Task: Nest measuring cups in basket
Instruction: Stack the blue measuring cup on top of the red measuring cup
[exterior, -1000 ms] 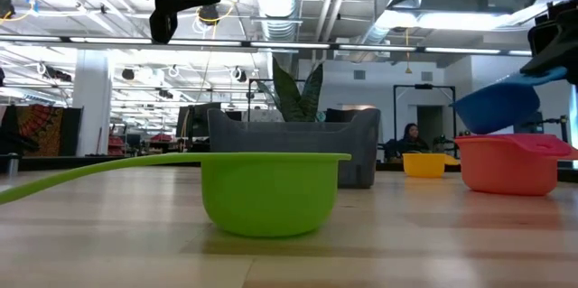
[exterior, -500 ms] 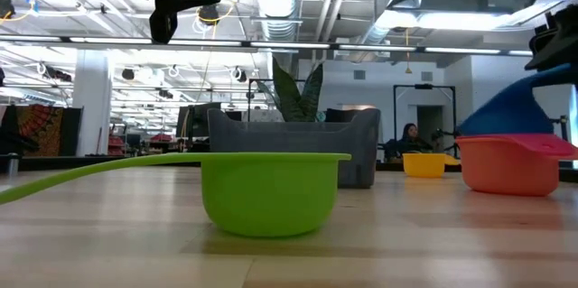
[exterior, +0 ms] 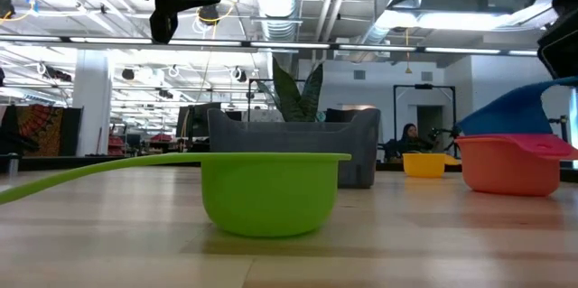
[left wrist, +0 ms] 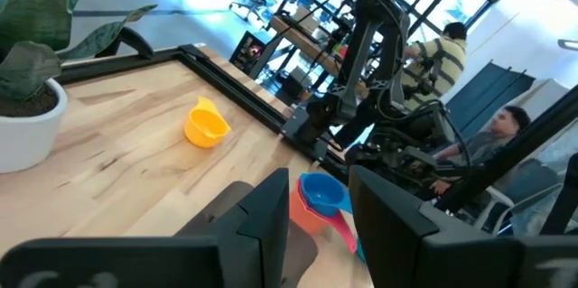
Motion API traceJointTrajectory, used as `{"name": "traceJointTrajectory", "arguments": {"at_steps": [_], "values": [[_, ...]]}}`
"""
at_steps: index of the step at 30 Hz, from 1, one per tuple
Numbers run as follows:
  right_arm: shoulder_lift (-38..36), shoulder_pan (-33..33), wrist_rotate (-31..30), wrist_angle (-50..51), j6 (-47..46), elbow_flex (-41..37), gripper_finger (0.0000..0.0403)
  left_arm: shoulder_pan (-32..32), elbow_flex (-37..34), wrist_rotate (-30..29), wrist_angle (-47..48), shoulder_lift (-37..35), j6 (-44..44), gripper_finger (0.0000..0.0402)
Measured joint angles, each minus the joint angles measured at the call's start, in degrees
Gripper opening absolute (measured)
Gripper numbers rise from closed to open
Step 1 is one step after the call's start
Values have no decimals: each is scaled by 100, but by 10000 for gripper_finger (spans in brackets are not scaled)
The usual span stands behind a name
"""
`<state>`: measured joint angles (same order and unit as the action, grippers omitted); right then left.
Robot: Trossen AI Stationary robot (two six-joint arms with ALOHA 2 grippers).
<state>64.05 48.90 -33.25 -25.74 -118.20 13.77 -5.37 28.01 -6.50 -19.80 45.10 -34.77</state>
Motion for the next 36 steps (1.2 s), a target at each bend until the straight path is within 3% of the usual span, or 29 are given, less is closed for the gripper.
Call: {"name": "traceJointTrajectory", "arguments": {"at_steps": [4,11,23,28,34,36], "values": [[0,-2,343,513,-502,225,188,0,0,2,0,2,151,107],[0,-2,396,914,-544,475,148,0,0,4,4,2,162,107],[0,-535,1152,3060,-625,1008,39,2,-4,133,527,-53,217,107],[0,-911,1241,3227,188,1340,7,0,-4,147,733,-234,266,107],[279,-1806,1276,4318,2512,2587,7,0,-4,-30,1056,-425,374,106],[566,-2189,1594,5007,3203,3060,5,0,-4,-55,1134,-428,397,106]]}}
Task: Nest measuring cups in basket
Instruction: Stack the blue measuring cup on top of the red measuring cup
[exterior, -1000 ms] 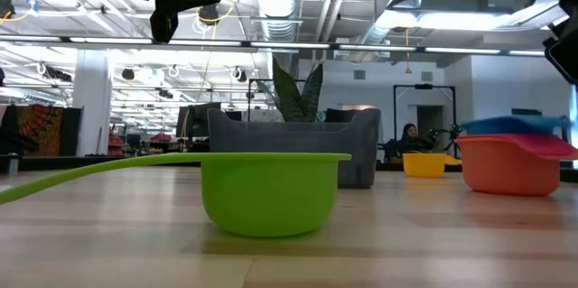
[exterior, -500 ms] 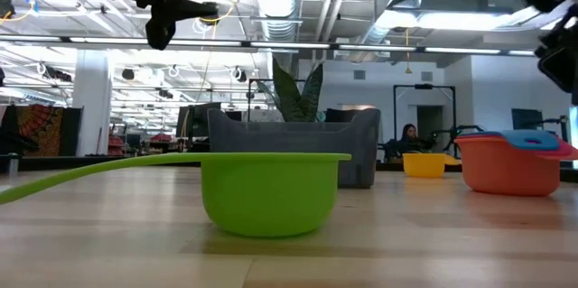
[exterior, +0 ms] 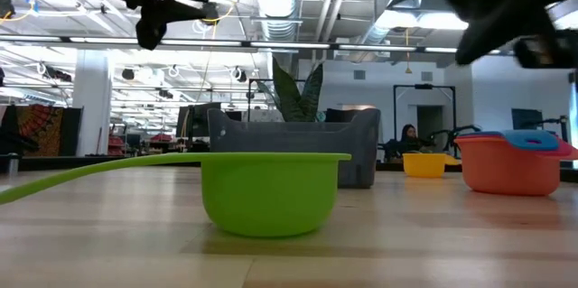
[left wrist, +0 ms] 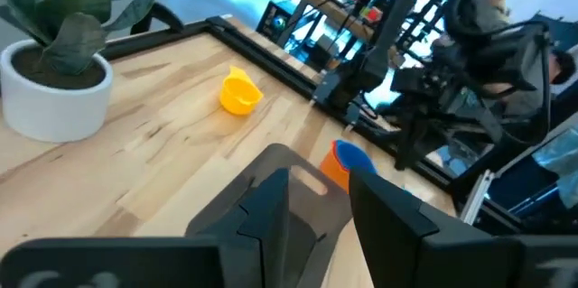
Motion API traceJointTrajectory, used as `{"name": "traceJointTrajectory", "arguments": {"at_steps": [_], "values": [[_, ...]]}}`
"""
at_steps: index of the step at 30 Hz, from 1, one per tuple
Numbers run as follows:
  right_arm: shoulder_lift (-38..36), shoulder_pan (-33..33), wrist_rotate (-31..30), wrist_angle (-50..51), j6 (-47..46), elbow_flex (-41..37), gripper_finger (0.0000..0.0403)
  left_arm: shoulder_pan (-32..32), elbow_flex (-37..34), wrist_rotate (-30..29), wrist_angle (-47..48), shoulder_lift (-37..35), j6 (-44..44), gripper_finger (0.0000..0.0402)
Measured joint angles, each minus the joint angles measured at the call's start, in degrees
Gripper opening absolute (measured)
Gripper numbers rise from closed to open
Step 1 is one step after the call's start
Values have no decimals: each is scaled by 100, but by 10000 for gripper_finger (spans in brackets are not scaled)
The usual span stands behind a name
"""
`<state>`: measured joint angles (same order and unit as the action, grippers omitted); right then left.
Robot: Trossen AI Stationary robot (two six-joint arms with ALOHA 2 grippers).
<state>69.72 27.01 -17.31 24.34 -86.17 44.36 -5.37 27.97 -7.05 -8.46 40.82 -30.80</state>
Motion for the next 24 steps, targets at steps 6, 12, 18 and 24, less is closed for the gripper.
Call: {"name": "traceJointTrajectory", "arguments": {"at_steps": [6,12,18,24], "values": [[1232,-753,1287,1164,1957,1153,4,0,0,-48,345,4,1,106],[2187,-825,1670,1827,3091,1863,5,0,0,-35,632,4,-250,106],[2578,-696,1938,1905,3373,1936,6,0,0,-33,713,2,-282,106],[2579,-470,1887,2227,3344,1936,4,0,1,-33,806,2,-285,107]]}}
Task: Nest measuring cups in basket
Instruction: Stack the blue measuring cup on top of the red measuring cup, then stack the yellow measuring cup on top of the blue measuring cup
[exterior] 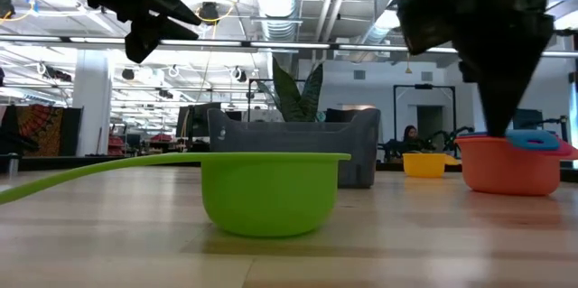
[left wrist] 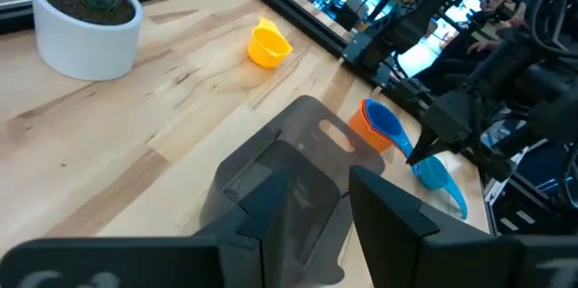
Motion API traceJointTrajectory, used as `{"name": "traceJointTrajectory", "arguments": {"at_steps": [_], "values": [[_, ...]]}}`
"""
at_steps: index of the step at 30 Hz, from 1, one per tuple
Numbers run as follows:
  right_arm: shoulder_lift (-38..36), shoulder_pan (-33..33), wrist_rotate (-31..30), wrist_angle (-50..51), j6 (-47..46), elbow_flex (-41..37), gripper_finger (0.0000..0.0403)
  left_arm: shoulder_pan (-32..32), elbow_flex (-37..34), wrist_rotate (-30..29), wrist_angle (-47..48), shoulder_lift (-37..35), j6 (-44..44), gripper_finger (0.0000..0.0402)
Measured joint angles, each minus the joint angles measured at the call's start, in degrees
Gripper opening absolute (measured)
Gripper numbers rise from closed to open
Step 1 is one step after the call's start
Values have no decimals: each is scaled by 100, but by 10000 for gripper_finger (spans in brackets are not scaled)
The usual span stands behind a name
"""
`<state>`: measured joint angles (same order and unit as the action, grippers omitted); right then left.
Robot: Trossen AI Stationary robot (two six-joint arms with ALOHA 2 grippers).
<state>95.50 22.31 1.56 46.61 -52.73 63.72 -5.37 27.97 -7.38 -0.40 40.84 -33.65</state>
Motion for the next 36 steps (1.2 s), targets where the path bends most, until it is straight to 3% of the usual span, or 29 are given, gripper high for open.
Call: {"name": "traceJointTrajectory", "arguments": {"at_steps": [7,16,20,28,36], "values": [[-31,131,-37,374,-126,-2,4,0,1,-65,-1,0,77,107],[-488,-265,-878,-907,-403,-7,39,2,10,-41,81,-133,-11,107],[-803,-651,-1185,-1237,-141,-7,44,2,10,-80,469,-440,-183,107],[-1318,-1776,-1241,-1169,272,-4,33,2,8,-503,930,-945,-651,107],[-1389,-2955,-1427,-135,527,-4,62,23,8,-533,916,-887,-1064,107]]}}
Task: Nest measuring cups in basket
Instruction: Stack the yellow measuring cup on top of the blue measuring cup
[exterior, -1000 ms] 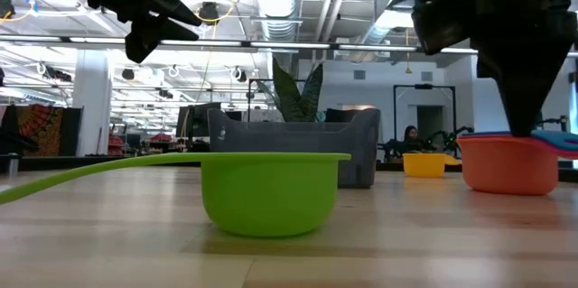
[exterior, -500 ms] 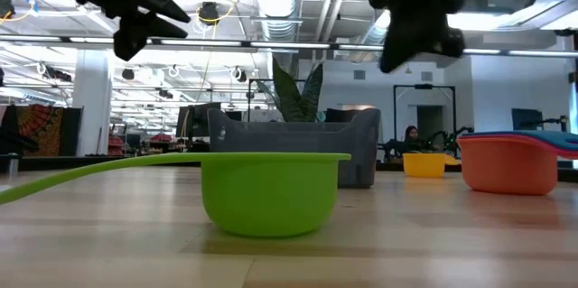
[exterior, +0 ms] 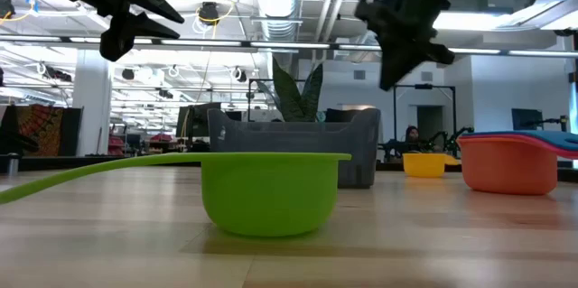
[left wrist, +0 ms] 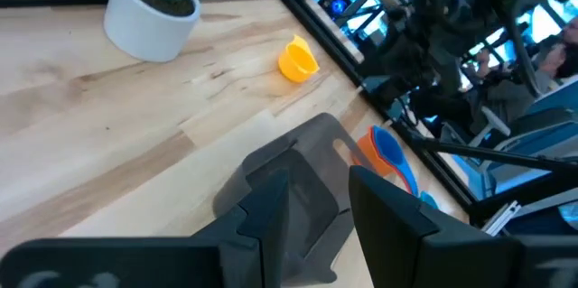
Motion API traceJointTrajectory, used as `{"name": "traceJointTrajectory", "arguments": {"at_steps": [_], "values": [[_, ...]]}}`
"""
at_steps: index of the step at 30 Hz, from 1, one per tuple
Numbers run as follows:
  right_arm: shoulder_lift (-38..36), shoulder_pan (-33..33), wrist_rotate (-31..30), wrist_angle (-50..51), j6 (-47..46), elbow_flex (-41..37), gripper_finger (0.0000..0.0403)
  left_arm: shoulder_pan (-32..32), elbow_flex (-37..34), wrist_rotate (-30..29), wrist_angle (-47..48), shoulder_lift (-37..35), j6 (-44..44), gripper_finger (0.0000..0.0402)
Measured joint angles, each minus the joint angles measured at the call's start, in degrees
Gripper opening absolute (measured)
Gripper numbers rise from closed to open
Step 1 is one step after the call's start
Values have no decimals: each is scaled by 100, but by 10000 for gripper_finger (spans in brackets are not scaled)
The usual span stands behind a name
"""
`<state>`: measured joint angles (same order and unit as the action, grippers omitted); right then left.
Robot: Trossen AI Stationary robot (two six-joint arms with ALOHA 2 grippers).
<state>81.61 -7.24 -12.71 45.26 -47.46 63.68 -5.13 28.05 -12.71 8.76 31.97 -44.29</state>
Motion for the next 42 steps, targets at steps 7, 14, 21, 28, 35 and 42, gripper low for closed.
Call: {"name": "traceJointTrajectory", "arguments": {"at_steps": [7,14,21,28,35,42], "values": [[95,-1046,-81,587,2686,-2,116,249,-2,-214,8,-4,-156,107],[421,-2356,325,513,5310,0,138,439,-2,-532,4,-5,-252,107],[967,-2996,1110,577,7032,-2,130,620,-2,-744,106,-5,-349,107],[1280,-2996,1233,480,7942,-2,145,781,-2,-948,283,-3,-452,107],[1695,-3155,963,273,8079,-2,140,810,-2,-984,401,-3,-464,107],[1811,-3242,951,186,8017,-2,116,807,-2,-1047,501,-3,-444,107]]}}
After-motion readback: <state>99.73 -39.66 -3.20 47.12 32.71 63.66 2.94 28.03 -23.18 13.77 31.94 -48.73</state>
